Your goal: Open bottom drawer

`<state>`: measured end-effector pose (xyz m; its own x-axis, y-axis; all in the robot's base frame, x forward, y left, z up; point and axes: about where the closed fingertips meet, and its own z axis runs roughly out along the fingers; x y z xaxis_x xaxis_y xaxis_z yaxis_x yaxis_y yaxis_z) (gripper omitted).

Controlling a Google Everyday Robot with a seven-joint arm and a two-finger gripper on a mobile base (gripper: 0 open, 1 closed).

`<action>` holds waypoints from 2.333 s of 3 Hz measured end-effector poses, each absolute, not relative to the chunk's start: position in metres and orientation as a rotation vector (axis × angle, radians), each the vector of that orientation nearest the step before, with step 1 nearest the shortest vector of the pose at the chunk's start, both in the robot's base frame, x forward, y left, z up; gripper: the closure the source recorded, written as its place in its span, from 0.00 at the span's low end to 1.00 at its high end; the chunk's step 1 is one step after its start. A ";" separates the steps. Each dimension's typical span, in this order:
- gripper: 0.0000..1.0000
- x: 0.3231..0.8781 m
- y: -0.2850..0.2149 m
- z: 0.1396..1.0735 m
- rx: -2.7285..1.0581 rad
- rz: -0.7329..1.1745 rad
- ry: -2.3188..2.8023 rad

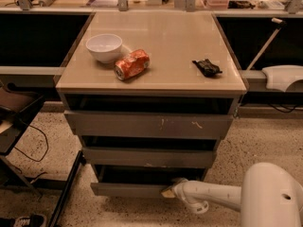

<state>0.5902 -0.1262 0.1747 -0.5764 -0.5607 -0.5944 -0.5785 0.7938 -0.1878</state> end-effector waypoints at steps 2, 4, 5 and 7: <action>1.00 0.583 -0.128 0.176 -0.836 0.028 2.318; 1.00 0.574 -0.129 0.178 -0.836 0.021 2.316; 1.00 0.568 -0.131 0.178 -0.836 0.017 2.316; 1.00 0.561 -0.132 0.179 -0.837 0.014 2.315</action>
Offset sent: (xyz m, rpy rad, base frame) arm -0.5826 -0.2223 0.0239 -0.2607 -0.3617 -0.1457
